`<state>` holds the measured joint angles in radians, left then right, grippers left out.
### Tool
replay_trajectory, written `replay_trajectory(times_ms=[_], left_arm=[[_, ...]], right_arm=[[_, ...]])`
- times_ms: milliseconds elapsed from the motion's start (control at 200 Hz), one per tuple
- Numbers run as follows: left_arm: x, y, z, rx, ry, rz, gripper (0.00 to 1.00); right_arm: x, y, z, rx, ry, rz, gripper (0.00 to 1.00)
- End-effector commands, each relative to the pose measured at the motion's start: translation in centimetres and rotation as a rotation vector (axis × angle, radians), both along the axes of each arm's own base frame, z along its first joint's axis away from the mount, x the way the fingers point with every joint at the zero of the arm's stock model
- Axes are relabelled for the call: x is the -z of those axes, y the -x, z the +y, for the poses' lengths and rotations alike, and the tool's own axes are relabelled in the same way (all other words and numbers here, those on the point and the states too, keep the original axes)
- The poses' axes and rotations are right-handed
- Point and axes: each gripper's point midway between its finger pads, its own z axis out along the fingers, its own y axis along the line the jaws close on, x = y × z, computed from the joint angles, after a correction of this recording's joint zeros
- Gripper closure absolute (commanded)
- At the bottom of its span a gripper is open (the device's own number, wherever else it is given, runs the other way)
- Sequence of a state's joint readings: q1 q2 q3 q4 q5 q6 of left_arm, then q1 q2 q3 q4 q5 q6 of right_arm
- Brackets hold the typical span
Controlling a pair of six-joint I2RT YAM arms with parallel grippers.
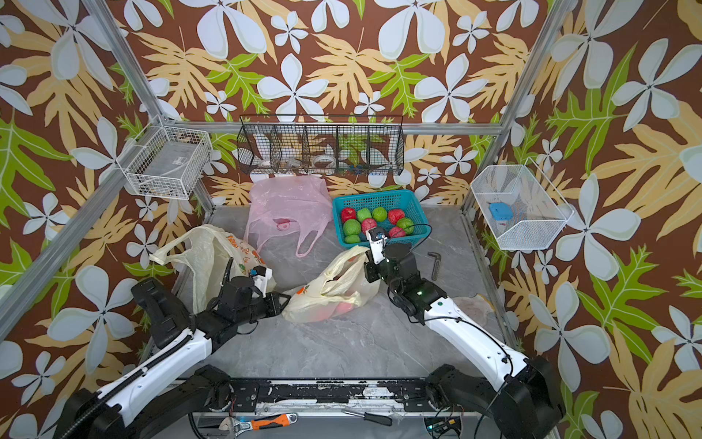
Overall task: Untie the knot of a plastic bag & take out the apple
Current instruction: Untie the plastic bag at the center of the board.
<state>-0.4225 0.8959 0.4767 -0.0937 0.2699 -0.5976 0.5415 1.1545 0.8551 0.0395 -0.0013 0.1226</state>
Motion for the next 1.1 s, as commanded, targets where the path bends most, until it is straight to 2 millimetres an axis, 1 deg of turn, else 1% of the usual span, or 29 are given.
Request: replay_trajectory(times_ms=[0,80,185,220,295,390,465,515,601,651,716,771,846,896,956,1011,1096], left_arm=[[-3.3,-0.7,0.1,0.029,-0.025,-0.150,0.59],[-5.4,-0.9,0.3,0.035,-0.055,-0.210,0.52],[-9.1,-0.8,-0.3,0.064,-0.034,-0.275,0.47],[-10.1,-0.8,-0.5,0.065,-0.028,-0.302,0.46],[-11.1,-0.8,-1.6,0.076,-0.044,-0.339,0.43],[-10.2,-1.4,-3.7,0.100,-0.076,-0.323,0.40],[-9.4,-2.6,-4.6,0.060,-0.082,-0.256,0.38],[-9.3,-3.5,-5.1,0.024,-0.048,-0.227,0.36],[-9.1,-4.5,-6.3,0.014,-0.009,-0.215,0.34],[-9.0,-5.0,-7.1,0.020,-0.024,-0.219,0.33],[-8.7,-5.6,-8.1,0.033,-0.068,-0.211,0.32],[-8.7,-5.9,-9.1,0.050,-0.097,-0.195,0.31],[-9.3,-6.5,-10.0,0.034,-0.153,-0.204,0.30],[-9.0,-6.7,-10.6,0.033,-0.201,-0.202,0.30],[-7.9,-7.0,-11.6,0.049,-0.259,-0.188,0.29],[-6.2,-7.1,-12.4,0.060,-0.332,-0.163,0.28],[-4.8,-7.2,-13.3,0.036,-0.467,-0.147,0.25]], right_arm=[[-2.2,0.1,2.1,-0.104,-0.069,-0.061,0.93],[-2.5,0.1,3.0,-0.143,-0.098,-0.060,0.92],[-3.6,0.1,4.5,-0.218,-0.122,-0.059,0.91],[-3.6,-0.1,4.8,-0.230,-0.116,-0.061,0.90],[-3.2,-0.6,5.3,-0.252,-0.089,-0.062,0.90],[-2.1,-1.6,5.6,-0.240,-0.068,-0.045,0.88],[-2.0,-2.6,4.8,-0.150,-0.083,-0.014,0.79],[-1.9,-3.4,3.4,-0.050,-0.092,0.010,0.69],[-1.2,-3.7,1.6,0.067,-0.096,0.036,0.44],[-0.5,-3.5,0.8,0.111,-0.104,0.052,0.37],[0.3,-3.0,0.3,0.133,-0.125,0.075,0.34],[0.8,-2.5,0.2,0.134,-0.147,0.103,0.33],[1.2,-1.9,0.4,0.127,-0.161,0.127,0.33],[1.5,-1.6,0.2,0.134,-0.151,0.133,0.32],[1.9,-1.4,0.0,0.152,-0.130,0.132,0.33],[2.4,-1.2,-0.2,0.172,-0.115,0.127,0.32],[2.9,-0.9,-0.5,0.187,-0.112,0.149,0.32]])
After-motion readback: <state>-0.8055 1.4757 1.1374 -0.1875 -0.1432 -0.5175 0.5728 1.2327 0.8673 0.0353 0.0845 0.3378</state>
